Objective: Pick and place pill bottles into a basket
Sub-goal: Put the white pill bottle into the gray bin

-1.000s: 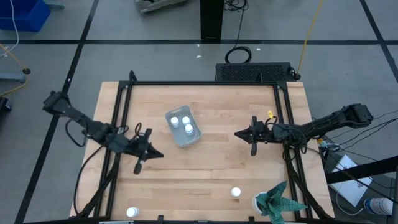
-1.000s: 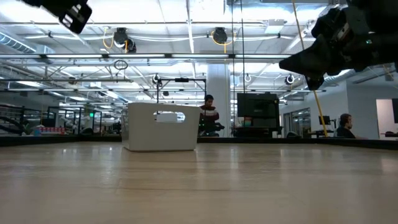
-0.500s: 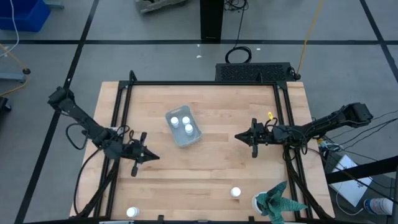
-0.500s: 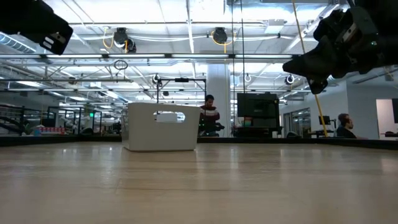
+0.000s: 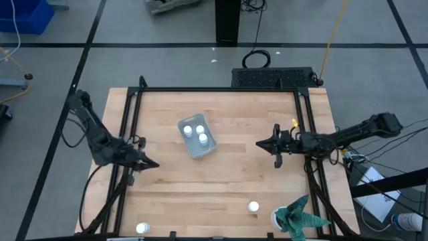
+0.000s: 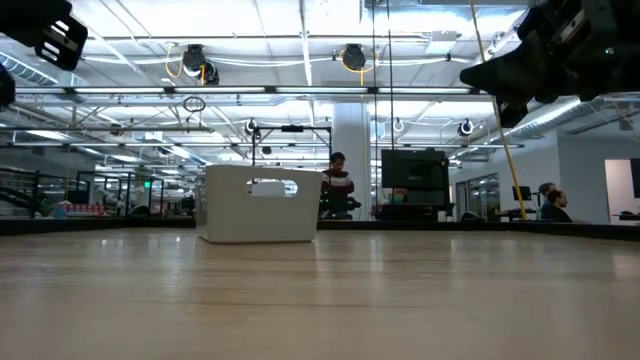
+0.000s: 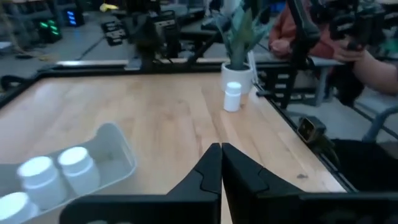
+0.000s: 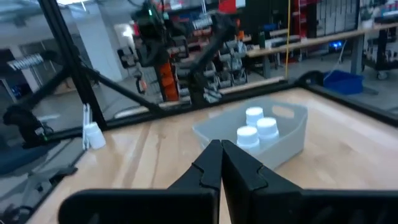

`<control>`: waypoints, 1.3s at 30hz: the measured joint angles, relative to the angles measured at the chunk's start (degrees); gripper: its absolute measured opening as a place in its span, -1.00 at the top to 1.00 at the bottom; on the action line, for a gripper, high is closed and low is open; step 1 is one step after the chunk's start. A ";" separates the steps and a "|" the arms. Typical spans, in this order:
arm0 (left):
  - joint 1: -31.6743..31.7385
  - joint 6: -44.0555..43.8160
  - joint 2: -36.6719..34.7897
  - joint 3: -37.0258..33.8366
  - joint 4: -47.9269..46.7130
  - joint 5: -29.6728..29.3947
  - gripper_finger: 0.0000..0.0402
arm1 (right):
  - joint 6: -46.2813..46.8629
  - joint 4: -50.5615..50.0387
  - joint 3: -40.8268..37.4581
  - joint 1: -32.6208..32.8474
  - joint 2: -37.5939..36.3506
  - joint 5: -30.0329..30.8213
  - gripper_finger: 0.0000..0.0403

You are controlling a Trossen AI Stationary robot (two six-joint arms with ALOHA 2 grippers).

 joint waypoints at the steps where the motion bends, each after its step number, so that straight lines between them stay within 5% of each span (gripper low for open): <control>1: -0.90 -0.24 -0.47 0.02 -1.08 -1.79 0.93 | 0.23 -1.59 0.04 0.02 -1.71 0.01 1.00; 7: -5.66 -8.08 -1.41 0.01 -8.96 -12.75 0.96 | 4.99 -8.46 0.04 0.97 -6.06 0.16 1.00; 18: -9.72 -4.79 -0.85 0.01 -6.32 -17.13 0.96 | 3.98 -10.67 10.25 12.16 8.10 7.54 1.00; 24: -5.04 9.78 -1.99 -4.16 9.38 -6.96 0.98 | 0.74 -15.21 19.91 12.69 16.33 8.96 1.00; 28: 1.25 11.57 -5.27 -10.78 14.95 -0.48 0.95 | -0.09 -15.88 23.26 12.69 18.67 8.92 1.00; 39: 11.35 9.26 -18.21 -12.32 4.78 7.96 0.92 | 7.00 -41.20 38.74 13.55 28.87 9.85 1.00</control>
